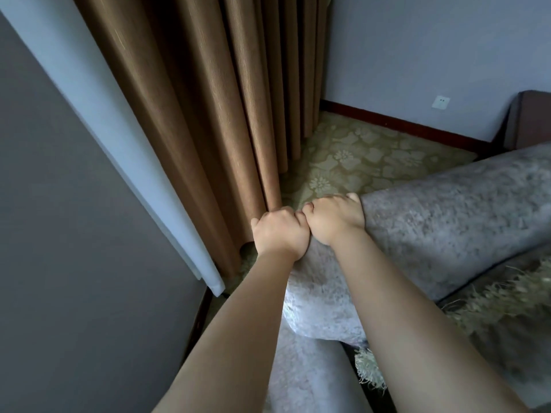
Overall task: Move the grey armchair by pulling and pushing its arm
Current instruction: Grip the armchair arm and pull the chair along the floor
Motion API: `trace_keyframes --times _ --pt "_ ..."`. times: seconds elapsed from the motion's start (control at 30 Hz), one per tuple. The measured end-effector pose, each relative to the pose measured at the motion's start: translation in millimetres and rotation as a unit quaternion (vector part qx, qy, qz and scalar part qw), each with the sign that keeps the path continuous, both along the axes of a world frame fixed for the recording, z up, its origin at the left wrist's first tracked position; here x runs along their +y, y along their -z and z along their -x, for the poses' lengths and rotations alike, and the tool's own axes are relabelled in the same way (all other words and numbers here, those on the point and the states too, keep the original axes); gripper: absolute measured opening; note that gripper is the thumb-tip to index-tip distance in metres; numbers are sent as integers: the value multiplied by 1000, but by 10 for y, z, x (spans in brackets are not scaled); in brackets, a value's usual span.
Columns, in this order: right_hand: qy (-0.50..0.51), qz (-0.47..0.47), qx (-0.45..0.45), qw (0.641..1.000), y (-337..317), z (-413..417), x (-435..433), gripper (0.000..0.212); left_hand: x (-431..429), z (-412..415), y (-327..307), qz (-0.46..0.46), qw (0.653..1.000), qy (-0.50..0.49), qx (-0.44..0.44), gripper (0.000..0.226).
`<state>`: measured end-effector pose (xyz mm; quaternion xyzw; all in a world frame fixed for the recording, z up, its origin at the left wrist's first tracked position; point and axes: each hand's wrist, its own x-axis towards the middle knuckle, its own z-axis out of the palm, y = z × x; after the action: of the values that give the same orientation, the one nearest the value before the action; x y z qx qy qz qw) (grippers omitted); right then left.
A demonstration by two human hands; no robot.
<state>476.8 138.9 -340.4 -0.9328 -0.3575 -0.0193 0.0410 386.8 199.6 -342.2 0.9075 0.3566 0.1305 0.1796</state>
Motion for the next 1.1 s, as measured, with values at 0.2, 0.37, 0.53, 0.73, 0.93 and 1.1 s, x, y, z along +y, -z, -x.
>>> trace_keyframes --times 0.2,0.37,0.53,0.73,0.93,1.1 --pt "4 29 1 1000 -38 85 -63 48 -47 72 -11 20 1000 14 -1 43" --pt "-1 29 -7 1000 -72 200 -91 48 -100 216 -41 13 1000 6 -17 43" --pt "-21 46 4 999 -86 395 -76 47 -127 443 -85 19 1000 -5 -2 42" --pt "-12 1 -16 1000 -2 357 45 46 6 373 -9 6 1000 -26 -13 41" --pt "4 -18 -23 1000 53 315 77 43 52 308 32 -14 999 -32 -1 40" --pt "7 -26 -27 999 50 333 83 47 58 301 33 -7 1000 -18 6 42"
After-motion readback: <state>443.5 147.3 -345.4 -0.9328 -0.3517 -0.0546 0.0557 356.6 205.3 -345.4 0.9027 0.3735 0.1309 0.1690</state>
